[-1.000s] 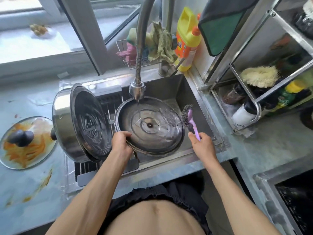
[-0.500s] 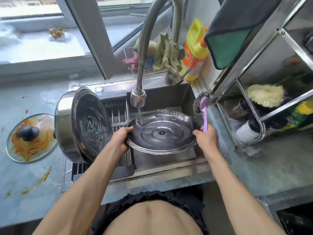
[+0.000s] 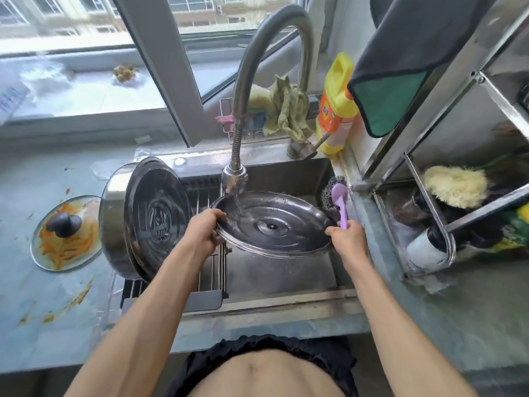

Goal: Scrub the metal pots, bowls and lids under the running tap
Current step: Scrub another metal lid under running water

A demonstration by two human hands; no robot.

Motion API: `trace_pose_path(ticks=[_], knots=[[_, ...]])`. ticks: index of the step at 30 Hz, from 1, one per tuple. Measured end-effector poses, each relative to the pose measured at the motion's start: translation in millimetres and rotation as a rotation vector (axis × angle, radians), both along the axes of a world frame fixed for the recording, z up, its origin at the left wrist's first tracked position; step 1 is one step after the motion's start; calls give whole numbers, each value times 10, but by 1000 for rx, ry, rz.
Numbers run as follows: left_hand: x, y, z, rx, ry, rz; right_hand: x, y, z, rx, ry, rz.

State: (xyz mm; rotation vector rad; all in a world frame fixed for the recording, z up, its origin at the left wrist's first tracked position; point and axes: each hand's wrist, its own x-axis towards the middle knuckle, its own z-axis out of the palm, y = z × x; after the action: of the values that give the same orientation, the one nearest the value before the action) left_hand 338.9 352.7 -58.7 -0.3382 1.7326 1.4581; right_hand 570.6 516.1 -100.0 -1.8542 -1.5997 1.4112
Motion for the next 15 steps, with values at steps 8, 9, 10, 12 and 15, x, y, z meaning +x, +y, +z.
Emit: trace_pose_path(ticks=[8, 9, 10, 12, 15], knots=[[60, -136, 226, 30, 247, 42, -218, -238, -245, -270, 154, -1], [73, -156, 238, 34, 279, 25, -246, -266, -298, -318, 164, 3], [93, -172, 270, 44, 299, 7, -265, -285, -342, -366, 178, -5], [110, -213, 287, 50, 325, -24, -296, -315, -445, -447, 209, -29], [131, -284, 247, 33, 385, -49, -355, -332, -535, -470, 235, -37]])
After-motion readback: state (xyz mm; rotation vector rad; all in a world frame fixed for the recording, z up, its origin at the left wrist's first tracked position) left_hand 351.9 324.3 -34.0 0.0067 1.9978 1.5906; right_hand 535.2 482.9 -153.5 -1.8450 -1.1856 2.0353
